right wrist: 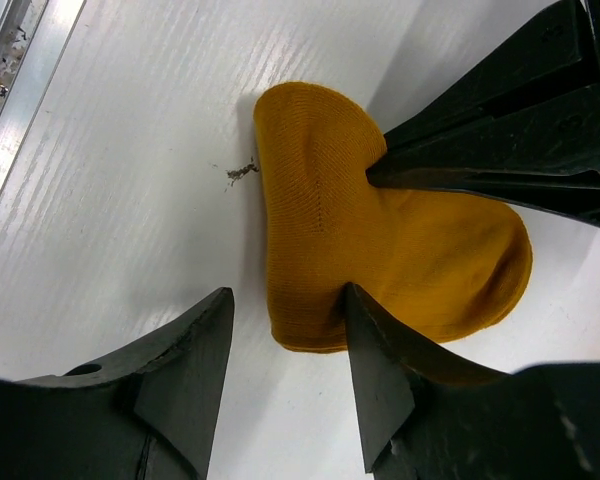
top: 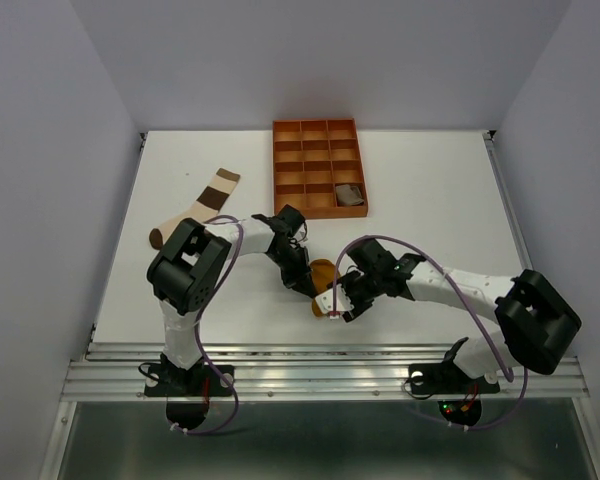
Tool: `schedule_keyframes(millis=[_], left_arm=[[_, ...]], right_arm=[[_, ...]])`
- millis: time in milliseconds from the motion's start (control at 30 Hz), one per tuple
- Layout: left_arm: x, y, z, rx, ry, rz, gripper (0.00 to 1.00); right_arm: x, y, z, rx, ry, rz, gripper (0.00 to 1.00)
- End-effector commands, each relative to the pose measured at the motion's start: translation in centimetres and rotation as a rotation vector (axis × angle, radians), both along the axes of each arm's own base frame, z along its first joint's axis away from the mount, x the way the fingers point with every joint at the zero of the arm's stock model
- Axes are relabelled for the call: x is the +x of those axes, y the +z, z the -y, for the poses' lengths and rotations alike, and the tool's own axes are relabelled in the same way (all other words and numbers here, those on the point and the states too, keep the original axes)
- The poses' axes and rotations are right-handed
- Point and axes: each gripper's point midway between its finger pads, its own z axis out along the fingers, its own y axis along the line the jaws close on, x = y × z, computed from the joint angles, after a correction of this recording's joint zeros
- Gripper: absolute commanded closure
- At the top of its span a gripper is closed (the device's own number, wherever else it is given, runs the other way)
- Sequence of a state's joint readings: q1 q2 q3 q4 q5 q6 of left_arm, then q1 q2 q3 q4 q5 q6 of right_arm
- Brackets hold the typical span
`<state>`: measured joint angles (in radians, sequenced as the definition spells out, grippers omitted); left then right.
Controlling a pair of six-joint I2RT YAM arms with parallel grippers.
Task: Roll the socks
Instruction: Roll the sock at the center of the board.
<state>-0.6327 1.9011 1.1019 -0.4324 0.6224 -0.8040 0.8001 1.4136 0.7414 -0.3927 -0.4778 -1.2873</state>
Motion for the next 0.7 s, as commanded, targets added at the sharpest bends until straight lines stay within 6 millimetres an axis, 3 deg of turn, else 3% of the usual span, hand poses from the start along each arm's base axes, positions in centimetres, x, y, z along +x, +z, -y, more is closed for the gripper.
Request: schedule_keyframes(millis=[0, 367, 467, 667], left_arm=[[-0.3, -2.0, -1.6, 0.096, -0.029, -0.007, 1.00], [-0.7, -1.1, -0.8, 0.016, -0.033, -0.010, 1.00], [-0.4, -0.9, -0.8, 0.015, -0.036, -0.002, 1.00], [0.2, 0.0, -0.7, 0.010, -0.022, 0.037, 1.00]], right_arm=[[-0.7, -0.4, -0.4, 0.016, 0.027, -0.016, 0.47], [0.4, -2.9, -0.4, -0.016, -0.020, -0.011, 0.50], [0.3, -3.1, -0.5, -0.014, -0.018, -0.019, 0.60], [0.4, -3.8, -0.2, -0.042, -0.043, -0.053, 0.95]])
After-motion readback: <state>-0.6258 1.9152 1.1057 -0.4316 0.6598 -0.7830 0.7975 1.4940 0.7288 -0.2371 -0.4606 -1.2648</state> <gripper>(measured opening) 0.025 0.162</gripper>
